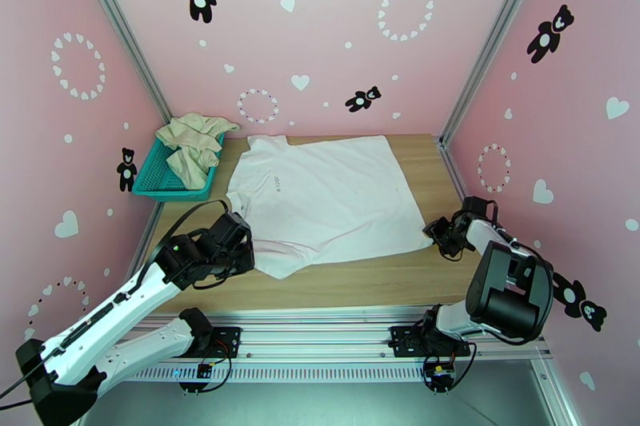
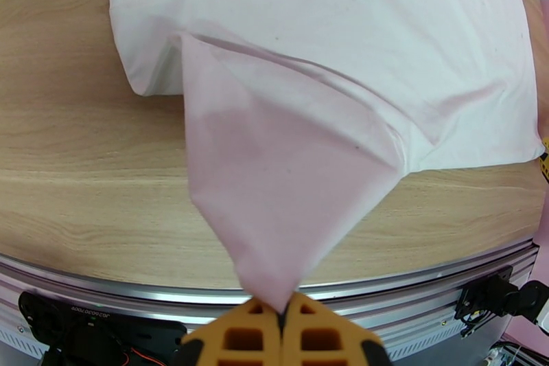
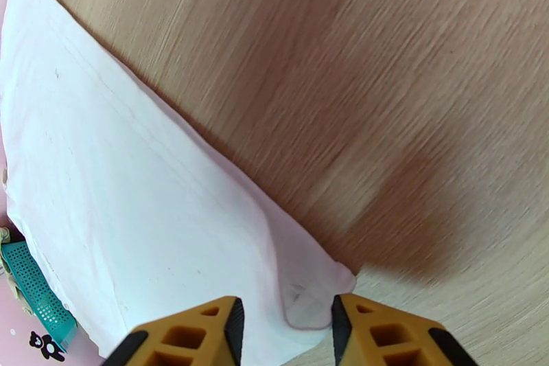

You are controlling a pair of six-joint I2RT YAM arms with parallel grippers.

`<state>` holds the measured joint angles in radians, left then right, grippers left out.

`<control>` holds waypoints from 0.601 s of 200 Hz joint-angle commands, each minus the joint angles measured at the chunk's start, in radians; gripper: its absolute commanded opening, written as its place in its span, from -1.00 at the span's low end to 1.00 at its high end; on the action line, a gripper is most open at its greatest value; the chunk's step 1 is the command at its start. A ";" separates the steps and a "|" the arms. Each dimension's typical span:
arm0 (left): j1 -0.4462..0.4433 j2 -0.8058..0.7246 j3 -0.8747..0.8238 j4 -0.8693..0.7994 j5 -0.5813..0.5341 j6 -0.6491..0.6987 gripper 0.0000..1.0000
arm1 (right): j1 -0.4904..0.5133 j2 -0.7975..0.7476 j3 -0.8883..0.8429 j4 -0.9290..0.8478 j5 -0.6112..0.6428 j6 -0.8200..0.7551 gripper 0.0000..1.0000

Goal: Fold and stack the mixed laundry pile

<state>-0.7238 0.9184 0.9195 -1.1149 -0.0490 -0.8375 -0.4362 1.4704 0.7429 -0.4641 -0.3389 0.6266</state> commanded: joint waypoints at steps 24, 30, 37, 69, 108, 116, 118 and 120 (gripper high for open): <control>-0.008 -0.005 0.024 0.005 -0.005 0.017 -1.00 | -0.005 -0.009 -0.040 0.001 -0.011 -0.008 -0.47; -0.008 -0.005 0.026 0.007 -0.005 0.017 -1.00 | -0.006 -0.012 -0.040 -0.002 -0.009 -0.012 -0.51; -0.009 -0.003 0.027 0.007 -0.005 0.020 -1.00 | -0.007 -0.019 -0.040 -0.008 -0.003 -0.017 -0.55; -0.008 0.001 0.037 0.011 -0.006 0.026 -1.00 | -0.010 -0.051 -0.015 -0.039 0.015 -0.034 -0.77; -0.007 0.004 0.073 0.008 -0.039 0.041 -1.00 | -0.008 -0.081 0.031 -0.065 -0.003 -0.031 -0.95; -0.008 0.016 0.086 0.005 -0.054 0.046 -1.00 | -0.001 -0.082 0.049 -0.070 -0.003 -0.030 -0.98; -0.008 0.020 0.090 0.004 -0.061 0.046 -1.00 | 0.001 -0.082 0.054 -0.071 -0.001 -0.030 -0.99; -0.008 0.025 0.094 0.001 -0.069 0.044 -1.00 | 0.003 -0.080 0.059 -0.072 -0.002 -0.030 -0.99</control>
<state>-0.7238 0.9192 0.9592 -1.1145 -0.0608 -0.8207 -0.4404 1.4189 0.7376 -0.5011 -0.3359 0.5957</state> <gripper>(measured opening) 0.046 0.045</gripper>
